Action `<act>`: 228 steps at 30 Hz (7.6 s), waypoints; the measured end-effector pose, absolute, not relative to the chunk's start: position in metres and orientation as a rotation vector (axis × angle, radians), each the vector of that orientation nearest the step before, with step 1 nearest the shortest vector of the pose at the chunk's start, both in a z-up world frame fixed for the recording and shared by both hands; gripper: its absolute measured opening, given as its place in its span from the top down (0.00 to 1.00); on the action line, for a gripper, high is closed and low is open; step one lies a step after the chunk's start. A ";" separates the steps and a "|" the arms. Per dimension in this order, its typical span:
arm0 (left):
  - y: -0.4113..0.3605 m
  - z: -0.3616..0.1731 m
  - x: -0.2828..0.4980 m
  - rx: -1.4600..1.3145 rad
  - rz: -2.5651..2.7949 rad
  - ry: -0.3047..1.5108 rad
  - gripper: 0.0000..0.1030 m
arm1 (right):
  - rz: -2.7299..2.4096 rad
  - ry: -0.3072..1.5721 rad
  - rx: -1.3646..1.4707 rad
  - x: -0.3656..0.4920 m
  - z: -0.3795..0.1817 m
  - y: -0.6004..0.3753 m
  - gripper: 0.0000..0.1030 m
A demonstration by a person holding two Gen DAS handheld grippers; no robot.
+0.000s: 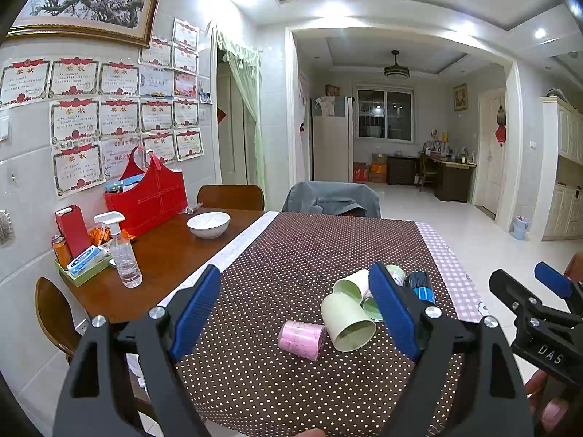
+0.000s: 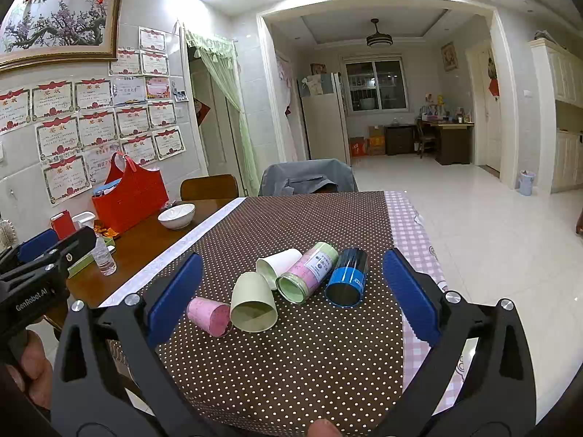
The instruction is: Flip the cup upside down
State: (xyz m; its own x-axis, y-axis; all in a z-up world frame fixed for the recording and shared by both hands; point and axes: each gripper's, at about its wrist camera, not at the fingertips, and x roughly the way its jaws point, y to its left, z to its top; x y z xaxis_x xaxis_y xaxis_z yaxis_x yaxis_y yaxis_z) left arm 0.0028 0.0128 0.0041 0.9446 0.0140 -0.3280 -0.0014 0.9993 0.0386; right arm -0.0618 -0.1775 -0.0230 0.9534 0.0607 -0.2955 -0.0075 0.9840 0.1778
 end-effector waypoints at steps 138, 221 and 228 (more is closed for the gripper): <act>0.015 -0.178 0.235 0.442 -0.478 1.041 0.36 | -0.034 0.798 0.328 0.113 -0.154 -0.218 0.06; 0.032 -0.090 0.088 0.151 -0.177 0.746 0.30 | 0.929 0.823 -0.735 0.093 -0.117 -0.113 0.06; 0.042 -0.096 0.086 0.138 -0.140 0.753 0.30 | 1.055 0.870 -0.971 0.085 -0.140 -0.093 0.06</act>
State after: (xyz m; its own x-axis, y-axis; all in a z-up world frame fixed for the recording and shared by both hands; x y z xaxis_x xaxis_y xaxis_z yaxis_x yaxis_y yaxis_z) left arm 0.0864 0.0422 -0.0956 0.7211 -0.0765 -0.6886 0.1753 0.9817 0.0745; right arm 0.0855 -0.0928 -0.1401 0.2648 0.2931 -0.9187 -0.9577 0.1916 -0.2149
